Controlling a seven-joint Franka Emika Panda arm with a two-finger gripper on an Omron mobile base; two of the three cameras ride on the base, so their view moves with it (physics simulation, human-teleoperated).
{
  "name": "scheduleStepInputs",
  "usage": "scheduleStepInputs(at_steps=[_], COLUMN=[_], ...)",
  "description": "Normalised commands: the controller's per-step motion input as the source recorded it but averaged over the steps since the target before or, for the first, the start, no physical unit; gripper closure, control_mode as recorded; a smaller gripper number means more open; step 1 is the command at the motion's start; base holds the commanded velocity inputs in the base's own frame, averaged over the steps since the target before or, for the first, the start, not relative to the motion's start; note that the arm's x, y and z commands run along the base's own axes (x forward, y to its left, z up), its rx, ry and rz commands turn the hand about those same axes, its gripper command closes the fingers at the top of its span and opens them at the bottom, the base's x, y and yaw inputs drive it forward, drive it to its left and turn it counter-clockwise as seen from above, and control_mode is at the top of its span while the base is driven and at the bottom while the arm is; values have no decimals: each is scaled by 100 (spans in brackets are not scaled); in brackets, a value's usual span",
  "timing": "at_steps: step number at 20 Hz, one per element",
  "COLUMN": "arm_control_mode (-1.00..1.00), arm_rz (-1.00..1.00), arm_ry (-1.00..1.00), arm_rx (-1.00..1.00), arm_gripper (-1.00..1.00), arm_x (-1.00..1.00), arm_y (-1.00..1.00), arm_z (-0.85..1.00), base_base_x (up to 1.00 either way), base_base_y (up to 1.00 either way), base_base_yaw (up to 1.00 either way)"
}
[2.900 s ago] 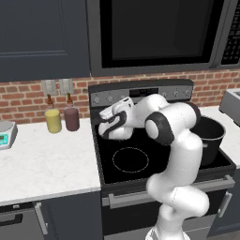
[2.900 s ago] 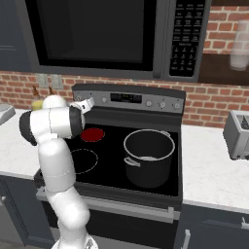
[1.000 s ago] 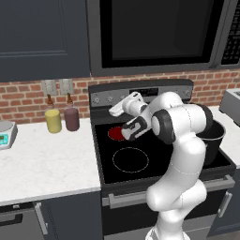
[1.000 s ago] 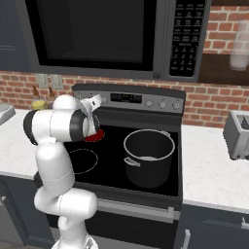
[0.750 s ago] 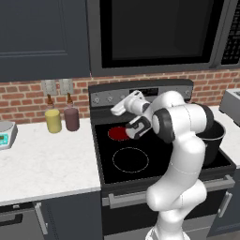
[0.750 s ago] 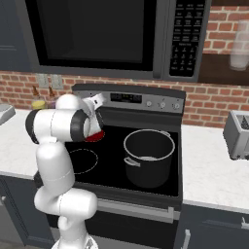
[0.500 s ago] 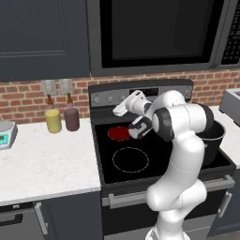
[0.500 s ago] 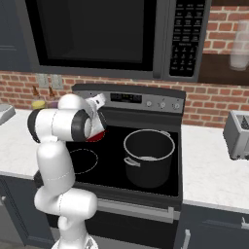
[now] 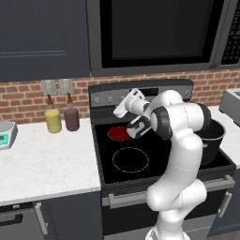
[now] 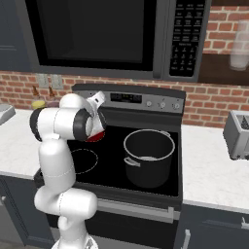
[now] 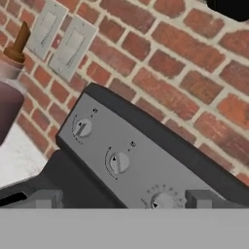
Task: Turn off the rear left burner of the stove.
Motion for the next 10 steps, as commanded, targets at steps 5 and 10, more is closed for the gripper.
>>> scheduleStepInputs(at_steps=[5, 10], arm_control_mode=[-100, -100], arm_rz=[-1, -4], arm_ry=[-15, -15], arm_rx=[-10, -4], arm_gripper=[-100, -100], arm_x=[19, 27], arm_y=[43, 33], arm_z=[-14, -18], base_base_x=[0, 0], base_base_y=[0, 0], base_base_yaw=[0, 0])
